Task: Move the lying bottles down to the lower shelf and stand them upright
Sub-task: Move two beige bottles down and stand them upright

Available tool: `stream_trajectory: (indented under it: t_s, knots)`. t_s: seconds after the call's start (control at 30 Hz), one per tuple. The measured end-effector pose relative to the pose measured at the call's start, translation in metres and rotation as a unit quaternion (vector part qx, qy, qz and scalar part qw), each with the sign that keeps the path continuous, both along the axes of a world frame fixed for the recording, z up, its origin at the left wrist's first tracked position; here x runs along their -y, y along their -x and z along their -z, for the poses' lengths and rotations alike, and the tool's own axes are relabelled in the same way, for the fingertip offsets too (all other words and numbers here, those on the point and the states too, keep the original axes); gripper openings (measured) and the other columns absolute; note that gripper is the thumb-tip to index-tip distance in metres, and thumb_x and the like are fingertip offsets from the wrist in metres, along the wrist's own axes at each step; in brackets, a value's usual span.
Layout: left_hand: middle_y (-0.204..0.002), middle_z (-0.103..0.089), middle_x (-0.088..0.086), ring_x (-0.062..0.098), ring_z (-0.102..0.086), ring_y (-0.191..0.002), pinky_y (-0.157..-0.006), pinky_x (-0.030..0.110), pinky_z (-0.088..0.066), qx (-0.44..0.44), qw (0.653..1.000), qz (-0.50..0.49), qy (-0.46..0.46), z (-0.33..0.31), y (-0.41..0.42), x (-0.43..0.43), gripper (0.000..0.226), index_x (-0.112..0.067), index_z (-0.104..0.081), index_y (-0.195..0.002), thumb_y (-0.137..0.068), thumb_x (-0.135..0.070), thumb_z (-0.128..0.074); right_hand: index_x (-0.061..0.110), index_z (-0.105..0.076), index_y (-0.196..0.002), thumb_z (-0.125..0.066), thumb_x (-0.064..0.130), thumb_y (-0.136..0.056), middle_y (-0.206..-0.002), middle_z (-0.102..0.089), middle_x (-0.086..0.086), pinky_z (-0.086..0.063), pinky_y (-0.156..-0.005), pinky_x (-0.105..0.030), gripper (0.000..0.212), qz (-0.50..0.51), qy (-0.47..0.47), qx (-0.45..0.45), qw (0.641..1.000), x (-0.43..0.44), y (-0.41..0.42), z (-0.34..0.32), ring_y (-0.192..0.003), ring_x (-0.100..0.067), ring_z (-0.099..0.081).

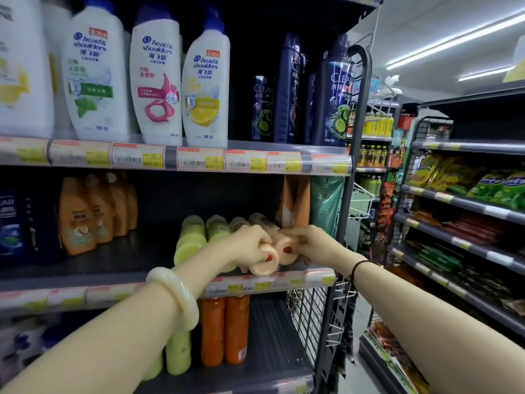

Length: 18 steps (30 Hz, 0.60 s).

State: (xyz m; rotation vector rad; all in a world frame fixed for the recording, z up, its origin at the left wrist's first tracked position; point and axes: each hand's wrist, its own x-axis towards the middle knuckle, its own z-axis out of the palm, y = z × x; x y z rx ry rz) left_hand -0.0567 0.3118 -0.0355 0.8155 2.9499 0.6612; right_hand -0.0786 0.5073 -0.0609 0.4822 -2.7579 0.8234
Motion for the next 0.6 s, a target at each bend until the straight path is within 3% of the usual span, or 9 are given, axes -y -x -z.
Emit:
stream_trajectory:
  t_s: [0.07, 0.17, 0.23, 0.33, 0.43, 0.5, 0.6]
  knots:
    - [-0.106, -0.069, 0.01, 0.026, -0.07, -0.088, -0.063, 0.029, -0.056, -0.011, 1.0, -0.007, 0.0, 0.0, -0.003, 0.0, 0.031, -0.014, -0.065, -0.117, -0.088, -0.017, -0.055, 0.014, -0.065, -0.12, -0.054, -0.002, -0.085, -0.07, -0.06, -0.002, -0.042, -0.046, -0.01, 0.041, -0.007, -0.001, -0.003, 1.0, -0.003, 0.001, 0.0, -0.039, -0.004, -0.052]
    - [-0.109, -0.07, 0.01, 0.023, -0.067, -0.094, -0.076, 0.036, -0.058, -0.008, 1.0, -0.013, -0.013, 0.003, -0.006, 0.001, 0.029, -0.012, -0.067, -0.115, -0.088, -0.015, -0.055, 0.013, -0.063, -0.124, -0.055, 0.001, -0.087, -0.078, -0.059, 0.004, -0.043, -0.052, -0.001, 0.039, -0.023, -0.006, -0.005, 1.0, -0.004, -0.002, -0.001, -0.052, 0.02, -0.055]
    - [-0.108, -0.071, 0.009, 0.021, -0.066, -0.093, -0.079, 0.037, -0.057, 0.0, 1.0, -0.014, -0.024, 0.003, -0.008, 0.002, 0.029, -0.014, -0.067, -0.114, -0.088, -0.013, -0.055, 0.012, -0.062, -0.125, -0.055, 0.003, -0.088, -0.071, -0.055, 0.012, -0.043, -0.053, 0.001, 0.038, -0.031, -0.008, -0.001, 0.999, -0.005, -0.006, -0.004, -0.054, 0.025, -0.053]
    - [-0.108, -0.069, 0.008, 0.021, -0.068, -0.091, -0.075, 0.039, -0.061, 0.012, 0.999, -0.005, -0.047, -0.004, -0.013, 0.002, 0.028, -0.012, -0.067, -0.115, -0.089, -0.012, -0.056, 0.012, -0.062, -0.125, -0.055, 0.004, -0.089, -0.067, -0.056, 0.015, -0.042, -0.051, -0.001, 0.037, -0.046, -0.003, -0.003, 0.999, -0.009, -0.016, -0.012, -0.049, 0.019, -0.055]
    - [-0.106, -0.066, 0.006, 0.025, -0.071, -0.087, -0.065, 0.04, -0.063, 0.035, 0.996, 0.007, -0.081, -0.013, -0.022, 0.004, 0.027, -0.013, -0.066, -0.116, -0.09, -0.012, -0.056, 0.018, -0.063, -0.122, -0.051, 0.004, -0.089, -0.071, -0.071, -0.009, -0.044, -0.049, -0.01, 0.038, -0.051, 0.004, 0.005, 0.999, -0.014, -0.025, -0.02, -0.041, 0.001, -0.057]
    - [-0.103, -0.067, 0.006, 0.026, -0.072, -0.084, -0.064, 0.039, -0.062, 0.035, 0.997, 0.013, -0.066, -0.011, -0.028, 0.005, 0.026, -0.014, -0.067, -0.113, -0.09, -0.013, -0.056, 0.019, -0.063, -0.122, -0.05, 0.003, -0.088, -0.074, -0.073, -0.018, -0.048, -0.053, -0.016, 0.04, -0.054, -0.005, 0.013, 0.998, -0.014, -0.032, -0.016, -0.041, -0.002, -0.058]
    - [-0.102, -0.067, 0.004, 0.024, -0.072, -0.082, -0.06, 0.034, -0.062, 0.018, 0.998, 0.013, -0.055, -0.001, -0.033, 0.006, 0.025, -0.017, -0.068, -0.111, -0.089, -0.013, -0.057, 0.02, -0.06, -0.125, -0.055, 0.008, -0.09, -0.065, -0.069, -0.015, -0.041, -0.047, -0.007, 0.038, -0.057, -0.014, 0.014, 0.998, -0.012, -0.042, -0.008, -0.038, -0.002, -0.056]
